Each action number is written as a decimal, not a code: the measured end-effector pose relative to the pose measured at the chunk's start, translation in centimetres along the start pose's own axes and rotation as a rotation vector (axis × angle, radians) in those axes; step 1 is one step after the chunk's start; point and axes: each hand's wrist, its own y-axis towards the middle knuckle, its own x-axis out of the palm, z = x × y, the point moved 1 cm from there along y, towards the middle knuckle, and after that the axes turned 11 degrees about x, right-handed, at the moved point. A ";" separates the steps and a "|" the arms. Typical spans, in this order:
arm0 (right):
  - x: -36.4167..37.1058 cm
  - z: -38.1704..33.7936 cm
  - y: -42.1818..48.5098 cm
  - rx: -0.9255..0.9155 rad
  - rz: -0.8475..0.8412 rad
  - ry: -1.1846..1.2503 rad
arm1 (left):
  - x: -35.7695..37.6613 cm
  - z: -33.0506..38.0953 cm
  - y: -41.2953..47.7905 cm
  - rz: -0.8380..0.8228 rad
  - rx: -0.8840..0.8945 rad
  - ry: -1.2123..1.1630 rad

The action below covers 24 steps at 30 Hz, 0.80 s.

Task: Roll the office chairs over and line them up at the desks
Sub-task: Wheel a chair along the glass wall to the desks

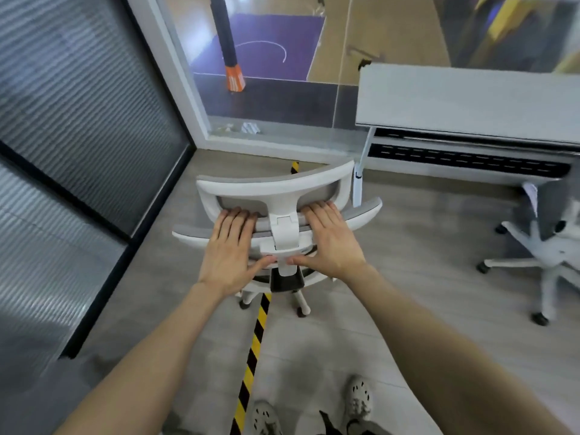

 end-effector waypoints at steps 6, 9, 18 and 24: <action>-1.8 9.1 -3.3 0.113 0.106 0.026 | 0.8 6.8 6.7 0.035 0.134 -0.038; -3.1 13.4 -5.1 0.159 0.162 0.026 | 1.0 10.4 10.0 0.047 0.204 -0.062; -6.1 23.5 -9.7 0.329 0.240 -0.093 | 1.6 19.6 18.4 0.081 0.398 -0.102; -7.8 28.1 -11.6 0.442 0.232 -0.183 | 1.5 23.9 23.2 0.081 0.508 -0.131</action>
